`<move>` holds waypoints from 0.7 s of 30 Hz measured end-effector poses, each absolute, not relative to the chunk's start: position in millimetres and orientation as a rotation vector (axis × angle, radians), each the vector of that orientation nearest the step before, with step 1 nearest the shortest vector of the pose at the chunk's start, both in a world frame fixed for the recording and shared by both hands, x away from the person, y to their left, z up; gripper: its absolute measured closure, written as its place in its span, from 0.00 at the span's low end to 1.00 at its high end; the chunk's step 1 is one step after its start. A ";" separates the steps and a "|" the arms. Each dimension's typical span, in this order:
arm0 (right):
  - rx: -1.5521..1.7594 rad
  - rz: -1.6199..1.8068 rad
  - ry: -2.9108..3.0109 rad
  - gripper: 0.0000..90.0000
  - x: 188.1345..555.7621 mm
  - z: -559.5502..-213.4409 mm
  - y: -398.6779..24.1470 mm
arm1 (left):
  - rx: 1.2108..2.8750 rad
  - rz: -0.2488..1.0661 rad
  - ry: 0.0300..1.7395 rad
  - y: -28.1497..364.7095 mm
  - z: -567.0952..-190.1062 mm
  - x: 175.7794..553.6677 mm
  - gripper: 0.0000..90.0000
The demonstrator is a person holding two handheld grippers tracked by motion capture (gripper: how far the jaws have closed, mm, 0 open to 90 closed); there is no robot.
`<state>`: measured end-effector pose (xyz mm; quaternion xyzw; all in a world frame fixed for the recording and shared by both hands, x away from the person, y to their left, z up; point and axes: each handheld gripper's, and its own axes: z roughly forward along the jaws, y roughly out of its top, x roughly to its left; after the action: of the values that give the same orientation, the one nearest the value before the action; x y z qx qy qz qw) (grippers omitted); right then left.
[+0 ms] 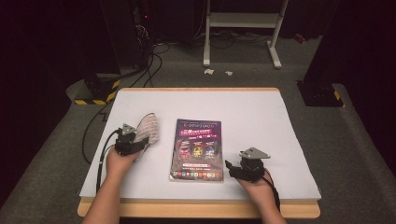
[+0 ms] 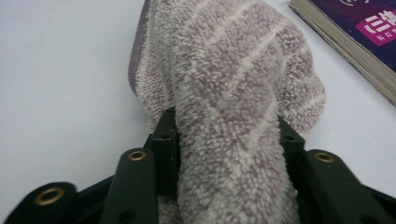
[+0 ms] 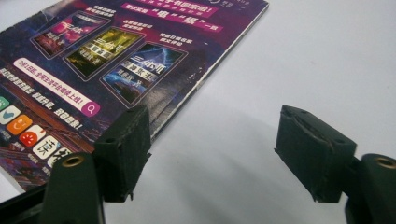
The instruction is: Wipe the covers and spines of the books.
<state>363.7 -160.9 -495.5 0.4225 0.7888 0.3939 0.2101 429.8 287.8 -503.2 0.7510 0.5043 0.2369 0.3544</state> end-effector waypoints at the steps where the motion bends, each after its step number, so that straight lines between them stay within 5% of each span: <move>1: 1.174 1.092 2.195 0.32 364.3 -495.4 -160.3 | 1.934 0.610 1.307 288.2 -503.3 429.4 0.65; 10: 1.161 1.058 2.197 0.33 362.7 -494.0 -165.9 | 1.883 0.635 1.300 289.2 -503.2 422.2 0.76; 21: 1.195 1.058 2.173 0.34 361.0 -500.9 -180.2 | 1.825 0.670 1.154 287.6 -486.7 382.6 0.76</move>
<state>361.0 -180.2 -500.9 0.4322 0.7861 0.3827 0.2209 382.6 287.6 -486.7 0.7301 0.4618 0.2680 0.4265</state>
